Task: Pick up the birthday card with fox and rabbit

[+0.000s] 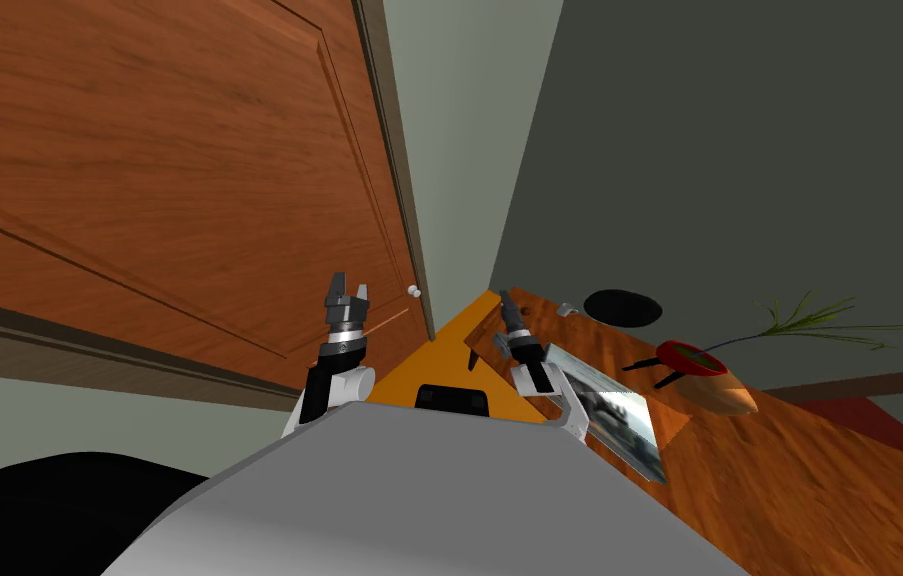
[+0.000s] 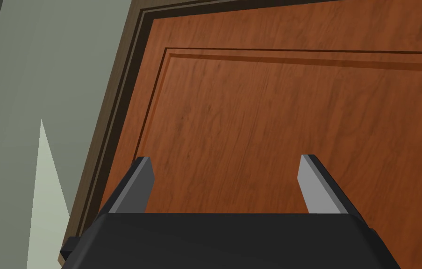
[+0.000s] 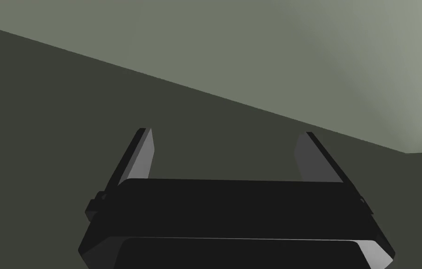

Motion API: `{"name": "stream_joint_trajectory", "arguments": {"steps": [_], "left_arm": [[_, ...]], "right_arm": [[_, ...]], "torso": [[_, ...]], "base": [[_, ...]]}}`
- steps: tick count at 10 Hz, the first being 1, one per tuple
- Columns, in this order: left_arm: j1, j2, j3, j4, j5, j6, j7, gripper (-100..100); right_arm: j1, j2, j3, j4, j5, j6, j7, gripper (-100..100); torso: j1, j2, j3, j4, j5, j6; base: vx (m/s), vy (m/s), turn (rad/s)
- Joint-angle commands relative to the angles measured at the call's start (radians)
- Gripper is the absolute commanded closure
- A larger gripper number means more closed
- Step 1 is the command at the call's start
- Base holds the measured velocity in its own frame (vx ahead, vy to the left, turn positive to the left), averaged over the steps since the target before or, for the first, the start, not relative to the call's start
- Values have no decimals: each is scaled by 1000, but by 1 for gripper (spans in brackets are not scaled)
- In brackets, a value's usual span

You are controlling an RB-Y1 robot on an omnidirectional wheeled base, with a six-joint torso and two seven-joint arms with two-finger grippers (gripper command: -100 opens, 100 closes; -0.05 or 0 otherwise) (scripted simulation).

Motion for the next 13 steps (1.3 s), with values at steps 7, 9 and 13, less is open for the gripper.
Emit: {"name": "stream_joint_trajectory", "arguments": {"steps": [7,9,13], "left_arm": [[0,0,0,0,0,0,0,0],[0,0,0,0,0,0,0,0],[0,0,0,0,0,0,0,0]], "right_arm": [[-95,7,52,175,173,201,51,-100],[-119,9,65,218,213,258,66,-100],[-165,13,91,312,287,377,102,-100]], "torso": [[0,0,0,0,0,0],[0,1,0,0,0,0],[-1,1,1,0,0,0]], "base": [[25,23,90],[15,19,91],[12,16,81]]}}
